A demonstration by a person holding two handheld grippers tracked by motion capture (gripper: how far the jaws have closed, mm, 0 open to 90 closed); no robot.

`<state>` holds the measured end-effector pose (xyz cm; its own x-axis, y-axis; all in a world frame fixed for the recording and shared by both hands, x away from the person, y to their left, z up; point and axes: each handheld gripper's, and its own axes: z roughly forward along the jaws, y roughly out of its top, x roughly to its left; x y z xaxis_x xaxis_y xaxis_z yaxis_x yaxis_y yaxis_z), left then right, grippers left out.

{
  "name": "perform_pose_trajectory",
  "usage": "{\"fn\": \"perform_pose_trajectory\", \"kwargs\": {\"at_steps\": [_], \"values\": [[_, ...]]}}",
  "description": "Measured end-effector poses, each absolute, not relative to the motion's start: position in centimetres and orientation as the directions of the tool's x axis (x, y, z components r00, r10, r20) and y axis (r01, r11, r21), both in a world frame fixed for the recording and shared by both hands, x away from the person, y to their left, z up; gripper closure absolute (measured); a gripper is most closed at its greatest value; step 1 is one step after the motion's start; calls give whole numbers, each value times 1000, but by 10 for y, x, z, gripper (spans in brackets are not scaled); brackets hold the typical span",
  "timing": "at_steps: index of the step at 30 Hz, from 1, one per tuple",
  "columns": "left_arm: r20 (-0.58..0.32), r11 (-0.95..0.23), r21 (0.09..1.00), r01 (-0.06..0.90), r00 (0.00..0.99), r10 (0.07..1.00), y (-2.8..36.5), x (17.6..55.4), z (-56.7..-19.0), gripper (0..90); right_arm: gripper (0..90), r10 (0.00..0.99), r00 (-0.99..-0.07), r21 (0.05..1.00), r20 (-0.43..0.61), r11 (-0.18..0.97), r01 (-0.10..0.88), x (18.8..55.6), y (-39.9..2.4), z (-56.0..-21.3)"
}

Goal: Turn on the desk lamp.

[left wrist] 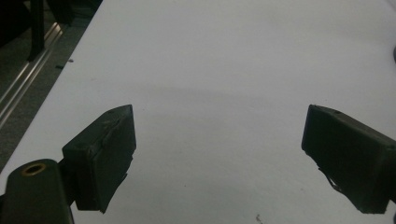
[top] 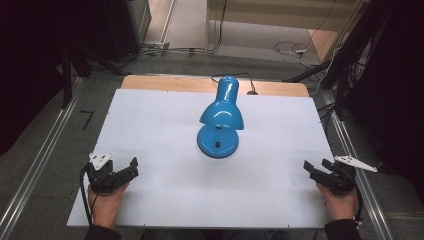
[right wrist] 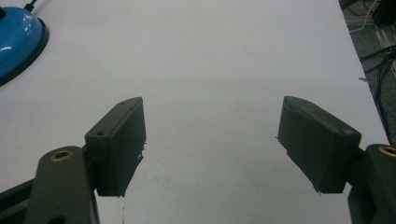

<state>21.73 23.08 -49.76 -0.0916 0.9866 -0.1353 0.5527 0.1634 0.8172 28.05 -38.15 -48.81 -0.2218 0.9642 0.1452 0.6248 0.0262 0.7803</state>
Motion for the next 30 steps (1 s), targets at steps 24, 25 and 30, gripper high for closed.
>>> {"fn": "perform_pose_trajectory", "kwargs": {"at_steps": [24,25,30], "values": [[-123,107,818,566,-11,992,201,221,-495,109,217,964,-216,767,155,20,641,281,-378,-490],[-120,104,818,566,-9,993,200,221,-494,110,217,964,-216,767,157,19,642,281,-378,-490],[-120,101,820,564,-3,993,197,221,-492,122,214,964,-217,768,154,21,640,280,-378,-489]]}}
